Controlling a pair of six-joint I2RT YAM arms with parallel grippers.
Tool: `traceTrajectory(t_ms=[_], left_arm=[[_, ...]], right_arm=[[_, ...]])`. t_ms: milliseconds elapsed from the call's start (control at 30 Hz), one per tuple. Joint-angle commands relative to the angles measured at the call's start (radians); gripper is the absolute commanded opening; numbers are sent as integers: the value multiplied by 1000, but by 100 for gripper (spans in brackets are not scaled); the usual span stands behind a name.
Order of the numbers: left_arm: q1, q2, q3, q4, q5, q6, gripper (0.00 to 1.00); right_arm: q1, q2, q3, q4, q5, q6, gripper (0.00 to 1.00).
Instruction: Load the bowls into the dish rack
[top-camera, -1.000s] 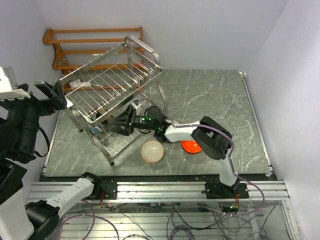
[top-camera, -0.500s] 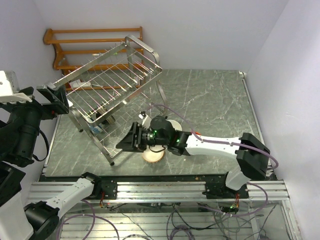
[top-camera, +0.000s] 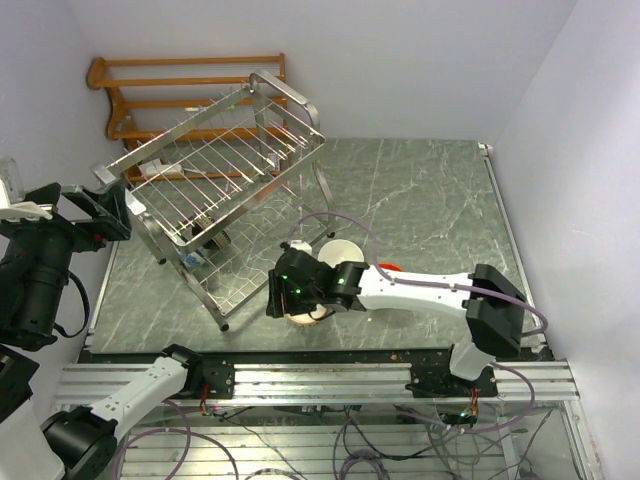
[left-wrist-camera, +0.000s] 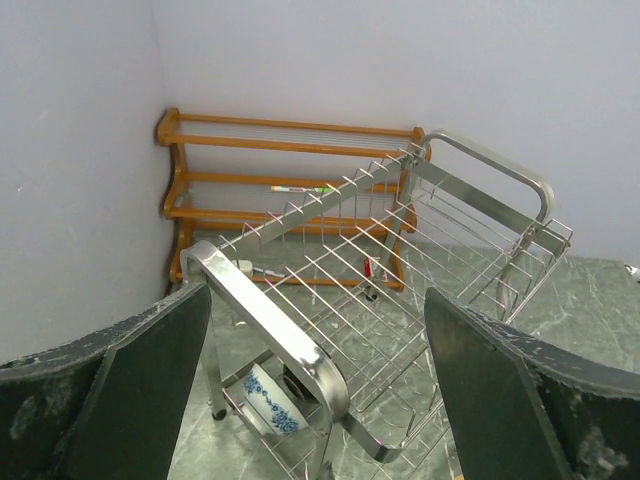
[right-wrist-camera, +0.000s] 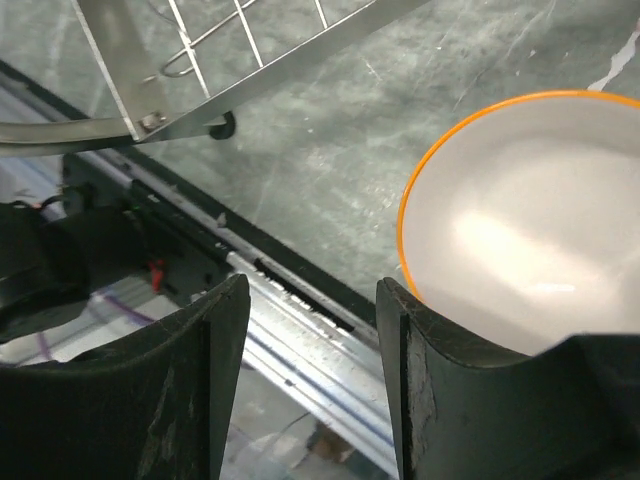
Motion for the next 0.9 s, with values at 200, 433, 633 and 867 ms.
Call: traceTrajectory(t_ms=[200, 433, 633, 867], left_arm=[[-5, -14, 3, -10, -4, -4, 99], [-5, -22, -17, -18, -30, 7, 99], [-5, -23, -37, -8, -38, 9, 99], [-5, -30, -64, 11, -42, 6, 99]], right_arm=[[45, 183, 144, -189, 175, -184, 52], [48, 232, 139, -174, 199, -229, 44], [52, 271, 143, -178, 209, -260, 33], [55, 274, 140, -179, 205, -277, 0]])
